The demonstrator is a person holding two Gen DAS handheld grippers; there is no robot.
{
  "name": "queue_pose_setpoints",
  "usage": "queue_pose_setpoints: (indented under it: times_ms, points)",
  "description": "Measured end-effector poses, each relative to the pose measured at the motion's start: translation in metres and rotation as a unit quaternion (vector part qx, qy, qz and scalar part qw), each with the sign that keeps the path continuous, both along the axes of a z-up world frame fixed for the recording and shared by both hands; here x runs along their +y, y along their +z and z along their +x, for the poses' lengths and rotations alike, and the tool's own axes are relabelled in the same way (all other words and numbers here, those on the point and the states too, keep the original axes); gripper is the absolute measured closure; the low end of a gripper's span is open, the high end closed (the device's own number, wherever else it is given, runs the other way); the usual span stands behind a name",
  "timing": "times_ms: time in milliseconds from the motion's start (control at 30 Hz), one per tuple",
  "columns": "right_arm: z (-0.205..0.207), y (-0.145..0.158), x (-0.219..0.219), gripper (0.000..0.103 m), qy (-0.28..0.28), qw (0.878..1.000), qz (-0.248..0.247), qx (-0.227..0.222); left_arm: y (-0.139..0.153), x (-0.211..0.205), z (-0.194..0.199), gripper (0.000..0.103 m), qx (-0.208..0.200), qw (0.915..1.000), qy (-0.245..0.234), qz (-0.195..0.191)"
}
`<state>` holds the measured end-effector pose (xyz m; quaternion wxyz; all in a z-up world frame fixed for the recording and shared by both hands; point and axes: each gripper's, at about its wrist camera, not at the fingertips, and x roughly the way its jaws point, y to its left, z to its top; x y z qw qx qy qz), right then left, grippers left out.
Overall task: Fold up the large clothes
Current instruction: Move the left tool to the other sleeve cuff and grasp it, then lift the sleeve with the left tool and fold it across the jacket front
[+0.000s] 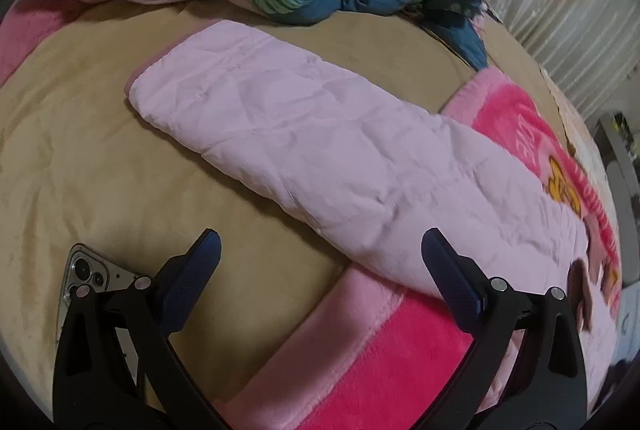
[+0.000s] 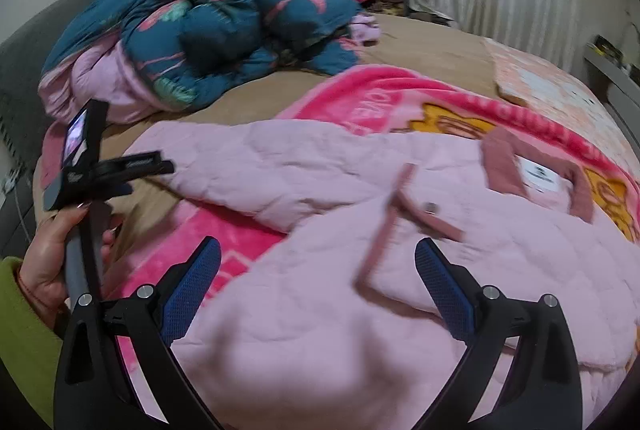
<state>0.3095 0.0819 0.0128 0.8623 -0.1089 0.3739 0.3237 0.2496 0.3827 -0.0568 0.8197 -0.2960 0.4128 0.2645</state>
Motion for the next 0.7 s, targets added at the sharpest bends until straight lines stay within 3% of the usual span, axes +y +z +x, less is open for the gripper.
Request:
queue_pose_setpoints:
  times_ms: [200, 400, 433, 567, 633, 700]
  points:
    - [-0.008, -0.008, 0.022, 0.006, 0.019, 1.000, 0.003, 0.008, -0.014, 0.027, 0.001, 0.009, -0.026, 0.9983, 0.039, -0.036]
    - [-0.008, -0.015, 0.008, 0.006, 0.005, 1.000, -0.007, 0.010, -0.034, 0.061, -0.003, 0.010, -0.056, 0.9908, 0.094, -0.079]
    - [-0.008, -0.015, 0.005, 0.006, 0.000, 1.000, -0.006, 0.011, -0.036, 0.065, -0.003, 0.016, -0.066, 0.9894, 0.100, -0.082]
    - [-0.004, -0.015, -0.017, 0.006, -0.023, 1.000, 0.000, 0.014, -0.038, 0.075, -0.003, 0.077, -0.077, 0.9876, 0.113, -0.077]
    - [-0.003, -0.014, -0.027, 0.006, -0.035, 0.999, 0.001, 0.012, -0.034, 0.074, -0.005, 0.090, -0.101, 0.9866, 0.103, -0.077]
    - [-0.002, -0.014, -0.036, 0.006, -0.046, 0.999, 0.003, 0.013, -0.021, 0.072, -0.007, 0.093, -0.116, 0.9860, 0.098, -0.069]
